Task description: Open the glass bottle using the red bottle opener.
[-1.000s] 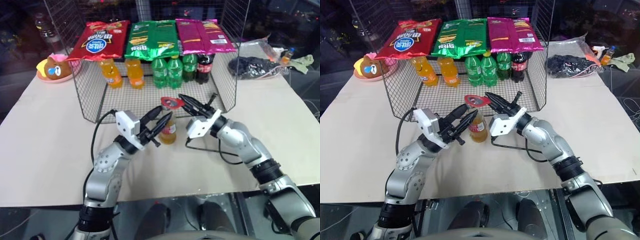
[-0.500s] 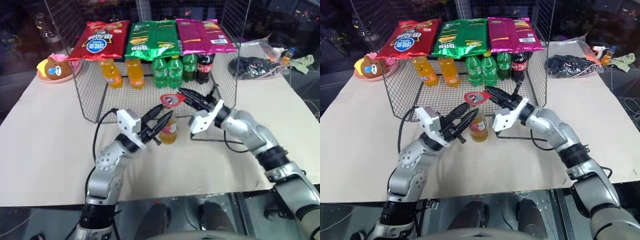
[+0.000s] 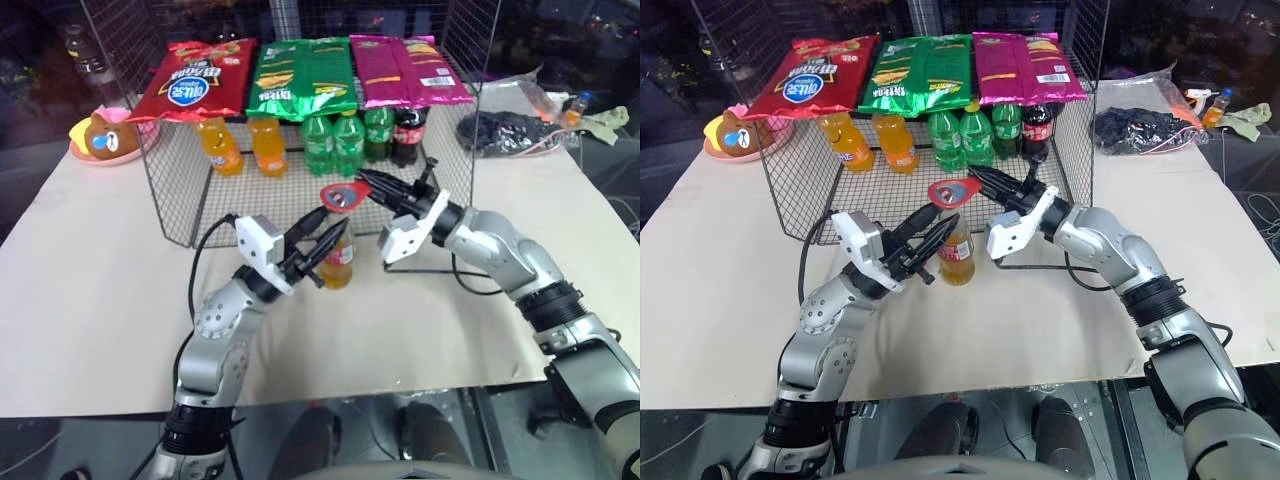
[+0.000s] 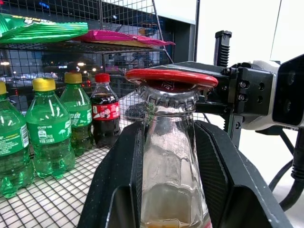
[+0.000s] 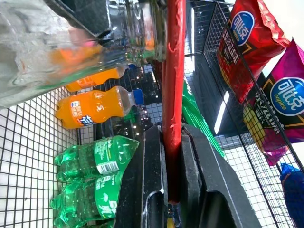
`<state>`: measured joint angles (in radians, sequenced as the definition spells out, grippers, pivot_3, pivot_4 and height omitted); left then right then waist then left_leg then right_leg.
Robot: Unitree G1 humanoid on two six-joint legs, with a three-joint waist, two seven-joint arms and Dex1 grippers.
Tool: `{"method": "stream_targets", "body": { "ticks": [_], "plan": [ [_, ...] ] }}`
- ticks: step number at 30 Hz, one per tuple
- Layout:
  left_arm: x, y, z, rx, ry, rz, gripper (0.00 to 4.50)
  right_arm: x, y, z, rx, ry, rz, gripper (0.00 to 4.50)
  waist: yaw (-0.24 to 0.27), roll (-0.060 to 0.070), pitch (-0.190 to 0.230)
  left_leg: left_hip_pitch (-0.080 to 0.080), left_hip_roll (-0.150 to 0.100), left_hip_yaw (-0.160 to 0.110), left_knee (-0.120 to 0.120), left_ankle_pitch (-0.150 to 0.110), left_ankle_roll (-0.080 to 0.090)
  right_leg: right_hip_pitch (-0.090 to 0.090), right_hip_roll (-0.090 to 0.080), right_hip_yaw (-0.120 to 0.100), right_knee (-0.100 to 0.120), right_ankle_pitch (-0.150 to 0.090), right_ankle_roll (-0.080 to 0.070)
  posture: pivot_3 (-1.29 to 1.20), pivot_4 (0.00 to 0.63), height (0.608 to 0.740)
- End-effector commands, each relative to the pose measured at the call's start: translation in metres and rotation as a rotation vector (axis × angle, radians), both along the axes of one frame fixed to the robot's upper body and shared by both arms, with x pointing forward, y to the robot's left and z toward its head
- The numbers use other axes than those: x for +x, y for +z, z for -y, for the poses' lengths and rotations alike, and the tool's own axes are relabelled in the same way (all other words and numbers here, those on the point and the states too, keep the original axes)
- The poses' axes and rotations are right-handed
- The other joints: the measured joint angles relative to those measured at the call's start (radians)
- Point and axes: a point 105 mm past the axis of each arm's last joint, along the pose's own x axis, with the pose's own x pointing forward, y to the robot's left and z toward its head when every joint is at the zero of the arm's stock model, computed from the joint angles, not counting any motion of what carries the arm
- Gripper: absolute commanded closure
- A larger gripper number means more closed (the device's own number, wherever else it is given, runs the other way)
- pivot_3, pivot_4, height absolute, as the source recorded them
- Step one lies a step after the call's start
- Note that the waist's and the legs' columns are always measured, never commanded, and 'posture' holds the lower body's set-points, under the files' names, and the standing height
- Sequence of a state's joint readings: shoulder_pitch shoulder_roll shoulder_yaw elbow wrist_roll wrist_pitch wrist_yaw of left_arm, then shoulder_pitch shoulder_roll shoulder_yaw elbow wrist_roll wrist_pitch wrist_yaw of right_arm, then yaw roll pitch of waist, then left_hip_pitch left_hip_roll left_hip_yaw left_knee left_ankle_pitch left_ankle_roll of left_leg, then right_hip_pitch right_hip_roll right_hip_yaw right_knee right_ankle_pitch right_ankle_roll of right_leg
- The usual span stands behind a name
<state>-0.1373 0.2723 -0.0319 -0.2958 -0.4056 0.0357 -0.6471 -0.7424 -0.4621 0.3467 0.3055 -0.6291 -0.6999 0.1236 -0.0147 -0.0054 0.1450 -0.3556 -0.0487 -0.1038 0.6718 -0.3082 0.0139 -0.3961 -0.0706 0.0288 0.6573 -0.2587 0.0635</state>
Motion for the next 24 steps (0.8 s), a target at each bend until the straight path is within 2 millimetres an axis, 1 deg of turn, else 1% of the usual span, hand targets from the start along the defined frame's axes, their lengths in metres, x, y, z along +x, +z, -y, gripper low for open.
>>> {"method": "stream_targets", "body": {
  "ticks": [1,3,6,10,12,17,24],
  "plan": [
    [0.001,-0.023,0.001,0.033,0.001,-0.092,3.14,-0.004,0.029,0.002,0.108,0.016,0.067,4.42,0.000,0.000,0.000,0.000,0.000,0.000,0.000,0.000,0.000,0.000,0.000,0.000,0.000,0.000,0.000,0.00,0.150,0.740],
    [0.001,-0.023,0.000,0.034,0.001,-0.093,3.14,-0.006,0.031,0.001,0.120,0.022,0.073,4.42,0.000,0.000,0.000,0.000,0.000,0.000,-0.001,0.000,0.000,0.000,0.000,0.000,0.000,0.000,0.000,0.00,0.150,0.740],
    [0.001,-0.024,-0.001,0.036,0.004,-0.095,3.14,-0.011,0.040,0.000,0.179,0.046,0.097,4.42,0.000,0.000,0.000,0.000,0.000,0.000,-0.001,0.000,0.000,0.000,0.000,0.000,-0.001,0.000,0.000,0.00,0.150,0.740],
    [0.001,-0.024,-0.002,0.035,0.007,-0.098,3.14,-0.009,0.043,0.003,0.259,0.044,0.057,4.42,0.000,0.000,0.000,0.000,0.000,0.000,-0.001,0.000,0.000,0.000,0.000,0.000,-0.001,0.000,0.000,0.00,0.150,0.740],
    [0.001,-0.024,-0.002,0.034,0.010,-0.099,3.14,-0.006,0.040,0.006,0.296,0.035,0.013,4.42,0.000,0.000,0.000,0.000,0.000,0.000,-0.001,0.000,0.000,0.000,0.000,0.000,-0.001,0.000,0.000,0.00,0.150,0.740],
    [0.002,-0.026,-0.004,0.051,0.031,-0.089,3.14,-0.002,0.027,0.009,0.356,0.017,-0.100,4.42,0.000,0.000,0.000,0.000,0.000,0.000,-0.001,0.000,0.000,0.000,0.000,0.000,-0.001,0.000,0.000,0.00,0.150,0.740],
    [0.002,-0.025,-0.006,0.049,0.043,-0.081,3.14,0.000,0.020,0.009,0.393,0.006,-0.161,4.42,-0.001,0.000,0.000,0.000,0.001,0.000,-0.002,0.000,0.000,-0.001,0.000,0.000,-0.001,0.000,0.000,0.00,0.150,0.740]
  ]
}}
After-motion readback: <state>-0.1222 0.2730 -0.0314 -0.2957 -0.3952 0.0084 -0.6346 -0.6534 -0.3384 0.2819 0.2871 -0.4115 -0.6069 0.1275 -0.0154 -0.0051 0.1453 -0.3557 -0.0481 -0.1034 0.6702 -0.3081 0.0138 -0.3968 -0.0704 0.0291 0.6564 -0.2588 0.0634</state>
